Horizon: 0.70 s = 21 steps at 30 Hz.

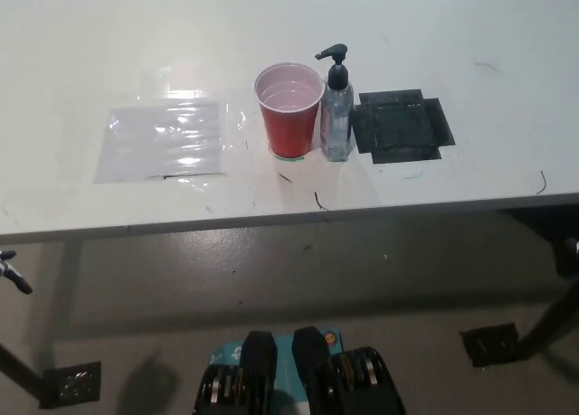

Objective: The robot uses its right hand to press the hand soap kept in the middle of the table to get liquid hand soap out

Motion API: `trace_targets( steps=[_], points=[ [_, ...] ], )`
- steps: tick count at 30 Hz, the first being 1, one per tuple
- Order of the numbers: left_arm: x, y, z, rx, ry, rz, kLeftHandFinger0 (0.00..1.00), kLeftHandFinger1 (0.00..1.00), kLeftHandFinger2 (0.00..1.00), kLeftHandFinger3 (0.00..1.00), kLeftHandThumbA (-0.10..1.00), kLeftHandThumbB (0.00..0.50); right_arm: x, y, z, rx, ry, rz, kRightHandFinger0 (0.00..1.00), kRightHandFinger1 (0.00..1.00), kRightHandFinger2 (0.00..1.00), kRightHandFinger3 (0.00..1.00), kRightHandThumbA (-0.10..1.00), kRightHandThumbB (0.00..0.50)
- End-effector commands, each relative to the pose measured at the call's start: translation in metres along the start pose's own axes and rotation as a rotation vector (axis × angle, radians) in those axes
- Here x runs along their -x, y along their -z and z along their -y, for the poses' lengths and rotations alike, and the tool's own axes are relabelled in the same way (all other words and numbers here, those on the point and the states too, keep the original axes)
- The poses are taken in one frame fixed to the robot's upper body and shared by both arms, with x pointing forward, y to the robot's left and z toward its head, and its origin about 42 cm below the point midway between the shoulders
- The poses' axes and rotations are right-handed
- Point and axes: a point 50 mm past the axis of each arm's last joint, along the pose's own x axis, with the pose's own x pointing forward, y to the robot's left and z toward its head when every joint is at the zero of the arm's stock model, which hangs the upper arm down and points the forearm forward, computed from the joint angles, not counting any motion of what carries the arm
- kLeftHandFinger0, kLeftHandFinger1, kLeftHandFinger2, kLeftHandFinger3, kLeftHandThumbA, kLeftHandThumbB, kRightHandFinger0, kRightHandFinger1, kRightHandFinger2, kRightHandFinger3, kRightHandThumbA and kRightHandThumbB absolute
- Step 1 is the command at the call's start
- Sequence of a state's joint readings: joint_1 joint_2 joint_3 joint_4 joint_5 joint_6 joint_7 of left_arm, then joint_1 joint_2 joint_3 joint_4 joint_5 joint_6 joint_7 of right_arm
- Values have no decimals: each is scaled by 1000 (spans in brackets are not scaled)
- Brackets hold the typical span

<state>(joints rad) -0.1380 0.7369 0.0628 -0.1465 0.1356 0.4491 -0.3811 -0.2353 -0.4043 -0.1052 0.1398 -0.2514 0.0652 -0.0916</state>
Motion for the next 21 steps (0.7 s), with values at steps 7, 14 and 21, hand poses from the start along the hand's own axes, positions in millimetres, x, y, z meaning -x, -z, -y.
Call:
trace_targets(
  steps=[7,14,21],
  points=[
    [4,-9,-14,-48,-19,-5,1000,1000,1000,846,1000,124,-40,-88,57,107,107,233,454,507,523,1000,1000,335],
    [6,-7,-10,-30,-14,-9,1000,1000,1000,808,1000,125,-71,-173,74,165,125,393,42,40,104,1000,1000,319],
    [6,-7,-10,-36,-15,-16,1000,1000,1000,774,1000,147,-107,-235,55,182,-8,544,855,893,892,1000,1000,319]
  ],
)
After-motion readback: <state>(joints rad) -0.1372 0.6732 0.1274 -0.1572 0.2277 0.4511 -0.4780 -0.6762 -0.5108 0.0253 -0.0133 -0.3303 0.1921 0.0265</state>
